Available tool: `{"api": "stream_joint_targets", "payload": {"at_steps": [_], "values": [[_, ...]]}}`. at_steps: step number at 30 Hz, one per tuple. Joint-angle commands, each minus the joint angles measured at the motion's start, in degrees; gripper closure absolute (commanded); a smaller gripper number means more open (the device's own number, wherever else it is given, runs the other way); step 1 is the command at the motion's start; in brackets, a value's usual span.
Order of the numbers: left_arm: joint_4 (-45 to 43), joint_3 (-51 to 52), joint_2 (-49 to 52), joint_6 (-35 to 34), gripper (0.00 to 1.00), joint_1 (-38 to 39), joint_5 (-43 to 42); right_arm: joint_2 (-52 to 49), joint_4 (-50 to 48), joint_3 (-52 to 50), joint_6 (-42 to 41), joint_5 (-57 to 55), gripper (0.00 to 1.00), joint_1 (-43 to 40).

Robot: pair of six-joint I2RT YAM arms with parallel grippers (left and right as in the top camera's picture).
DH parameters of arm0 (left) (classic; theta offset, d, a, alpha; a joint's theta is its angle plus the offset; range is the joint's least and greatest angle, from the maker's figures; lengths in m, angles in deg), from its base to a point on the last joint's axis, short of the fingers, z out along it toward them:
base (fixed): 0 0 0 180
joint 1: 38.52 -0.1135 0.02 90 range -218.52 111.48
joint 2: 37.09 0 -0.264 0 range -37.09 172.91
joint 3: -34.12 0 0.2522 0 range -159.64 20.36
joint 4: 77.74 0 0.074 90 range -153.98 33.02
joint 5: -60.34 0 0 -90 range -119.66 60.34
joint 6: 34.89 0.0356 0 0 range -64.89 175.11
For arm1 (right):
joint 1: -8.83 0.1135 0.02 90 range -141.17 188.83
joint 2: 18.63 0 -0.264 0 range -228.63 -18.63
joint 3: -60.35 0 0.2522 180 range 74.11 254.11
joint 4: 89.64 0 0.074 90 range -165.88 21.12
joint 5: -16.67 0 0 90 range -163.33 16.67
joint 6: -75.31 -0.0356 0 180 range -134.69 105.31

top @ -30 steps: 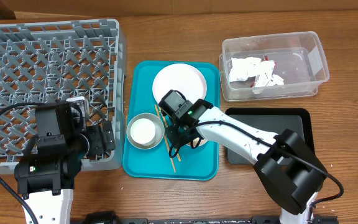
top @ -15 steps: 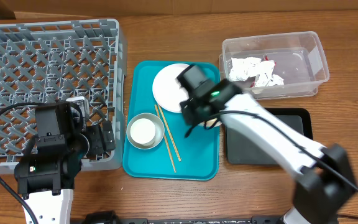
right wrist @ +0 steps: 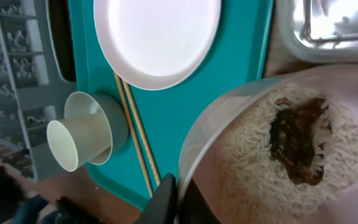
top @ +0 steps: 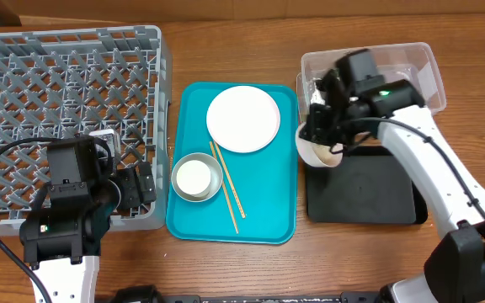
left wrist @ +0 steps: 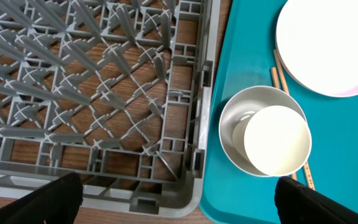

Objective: Sort waste into correct bins and load items into the dishwasher
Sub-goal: 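Tip the pink bowl over the black tray to dump the rice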

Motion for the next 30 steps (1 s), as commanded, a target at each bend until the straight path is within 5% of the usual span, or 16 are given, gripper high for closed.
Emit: {"api": "stream_joint_targets", "payload": {"at_steps": [1,13,30], "values": [[-0.2,-1.3,0.0,-0.6,0.0,-0.1,-0.7,0.5,-1.3,-4.9,3.0,11.2,0.96,-4.1],[-0.3,-1.3,0.0,-0.6,0.0,-0.1,-0.7,0.5,-19.5,-24.3,5.4,34.1,0.96,-16.7],[-0.2,-1.3,0.0,-0.6,0.0,-0.1,-0.7,-0.9,-22.6,-30.1,-0.4,59.9,0.96,-38.0]]}}
